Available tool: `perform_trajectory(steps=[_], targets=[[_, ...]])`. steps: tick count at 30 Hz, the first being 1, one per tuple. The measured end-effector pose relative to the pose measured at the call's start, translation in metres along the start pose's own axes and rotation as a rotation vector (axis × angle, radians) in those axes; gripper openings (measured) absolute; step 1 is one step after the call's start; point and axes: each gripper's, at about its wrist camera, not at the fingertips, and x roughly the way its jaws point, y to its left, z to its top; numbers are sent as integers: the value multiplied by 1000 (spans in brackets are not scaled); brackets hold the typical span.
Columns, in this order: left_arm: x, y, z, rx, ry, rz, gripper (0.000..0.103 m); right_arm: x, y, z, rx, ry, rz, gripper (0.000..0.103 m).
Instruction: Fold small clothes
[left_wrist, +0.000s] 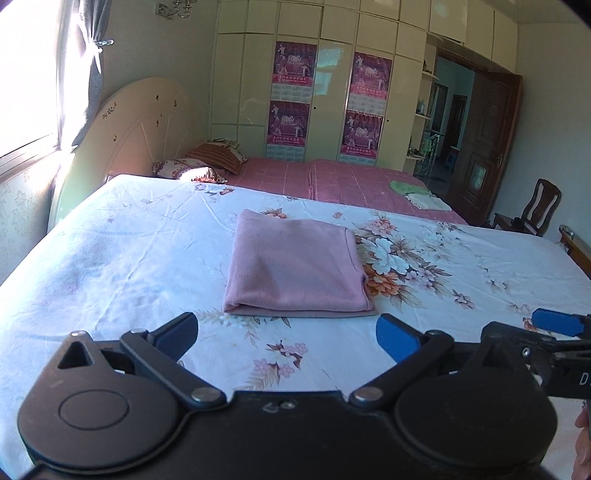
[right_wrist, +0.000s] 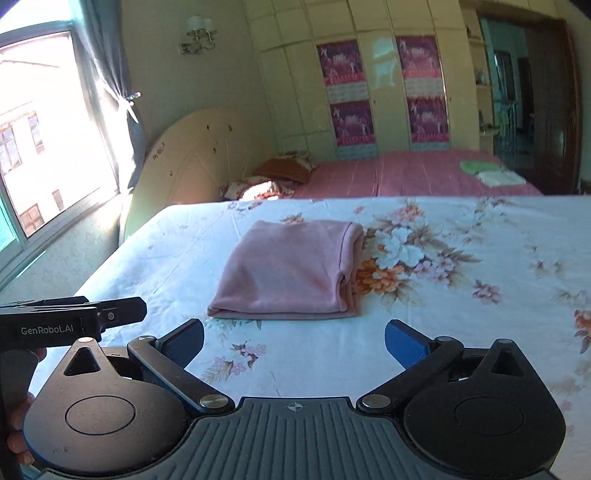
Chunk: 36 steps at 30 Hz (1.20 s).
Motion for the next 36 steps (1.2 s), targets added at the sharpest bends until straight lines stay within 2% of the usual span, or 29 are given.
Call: perform_trajectory(steps=[2,6,13,20,22,24,27,29,36], targets=[[-18,-5,-7,7,-13,3,103,-25,6,-4,-30,-54,-45,103],[-46,-12,-19,21,-37,33,103,-63,12,-8,-49,-109,-69,103],[-76,-15,-26,9,-57,60,103,-92,14,-13,-45,-150,-68,103],[-82,-17,-27,12,-53,120,103,-97,17,-11,-42,-164,-65,103],[-79,-23,-27,46,-38,162,103,-95,18,-12,-46,-161,-66,103],[-78,-25,-28,67,-29,168,103,-92,17,-12,-46,-151,-61,103],[-80,-24,-31,31,-46,147,103,-91,17,-14,-51,-147,-60,103],[-83,-21,-32,-11,-64,167,103,-91,16,-14,-54,-144,-58,103],[-84,-23,-31,-2,-65,214,103,-90,15,-16,-54,-132,-55,103]])
